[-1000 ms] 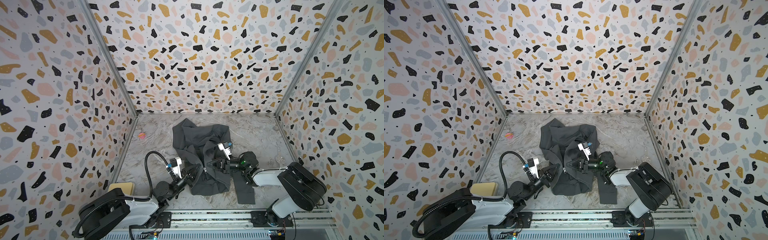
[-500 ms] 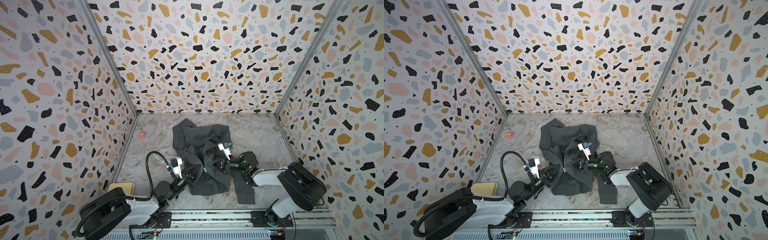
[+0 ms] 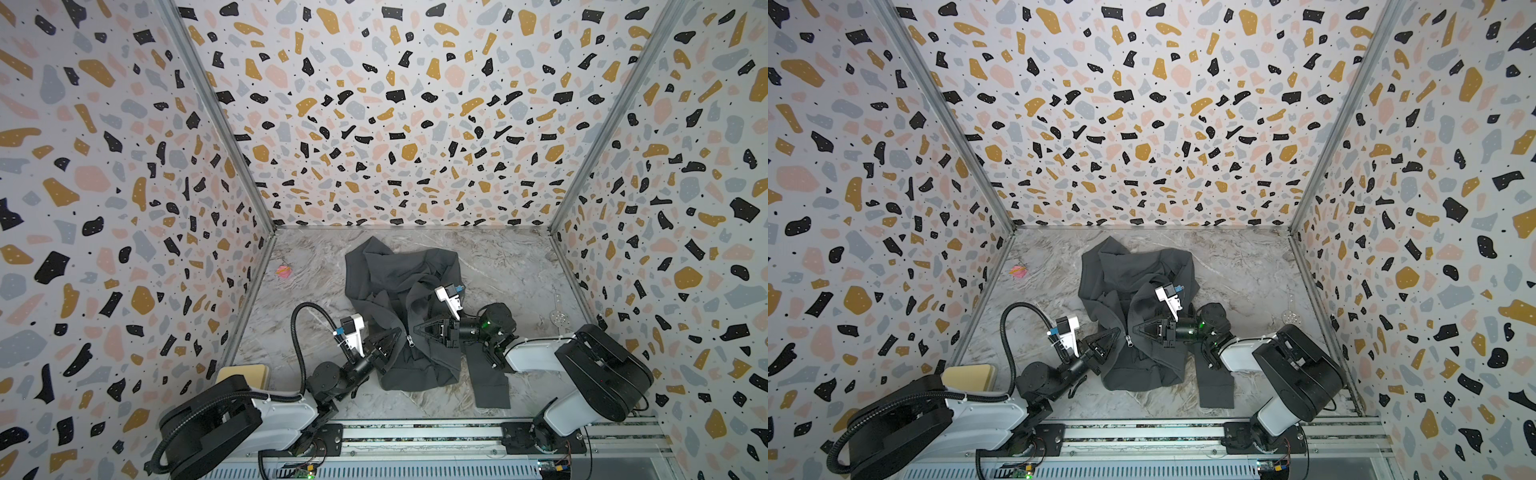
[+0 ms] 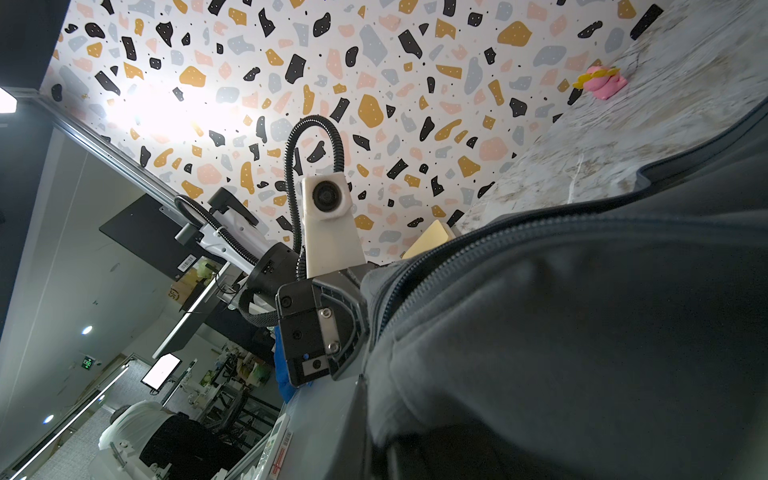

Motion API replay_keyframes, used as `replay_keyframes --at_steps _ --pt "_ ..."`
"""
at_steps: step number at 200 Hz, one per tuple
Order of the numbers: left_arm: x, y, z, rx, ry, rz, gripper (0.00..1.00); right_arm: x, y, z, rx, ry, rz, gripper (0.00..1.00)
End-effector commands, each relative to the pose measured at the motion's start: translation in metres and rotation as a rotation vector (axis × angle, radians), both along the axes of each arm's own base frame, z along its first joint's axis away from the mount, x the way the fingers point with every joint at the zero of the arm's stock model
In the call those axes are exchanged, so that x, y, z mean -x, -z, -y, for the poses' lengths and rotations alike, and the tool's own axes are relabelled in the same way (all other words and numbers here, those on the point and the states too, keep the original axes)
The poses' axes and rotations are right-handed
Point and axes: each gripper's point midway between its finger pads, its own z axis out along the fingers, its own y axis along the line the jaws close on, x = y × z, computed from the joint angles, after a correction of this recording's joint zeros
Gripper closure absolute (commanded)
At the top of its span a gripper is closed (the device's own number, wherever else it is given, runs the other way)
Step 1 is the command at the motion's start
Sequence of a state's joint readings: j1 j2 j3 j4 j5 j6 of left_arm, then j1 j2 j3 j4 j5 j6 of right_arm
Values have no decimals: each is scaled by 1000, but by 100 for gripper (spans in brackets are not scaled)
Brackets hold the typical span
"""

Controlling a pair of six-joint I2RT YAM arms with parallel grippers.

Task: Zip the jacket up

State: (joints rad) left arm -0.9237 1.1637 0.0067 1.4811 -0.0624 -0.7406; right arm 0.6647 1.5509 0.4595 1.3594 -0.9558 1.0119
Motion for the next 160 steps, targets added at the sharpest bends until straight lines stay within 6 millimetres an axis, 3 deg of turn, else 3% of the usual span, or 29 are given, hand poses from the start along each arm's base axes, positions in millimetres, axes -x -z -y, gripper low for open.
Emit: replay_keyframes --at_steps 1,160 --pt "0 -14 -4 33 -16 51 100 6 -27 -1 -59 -16 101 100" --pt "1 -10 -2 12 -8 48 100 -2 -23 -3 -48 5 85 100"
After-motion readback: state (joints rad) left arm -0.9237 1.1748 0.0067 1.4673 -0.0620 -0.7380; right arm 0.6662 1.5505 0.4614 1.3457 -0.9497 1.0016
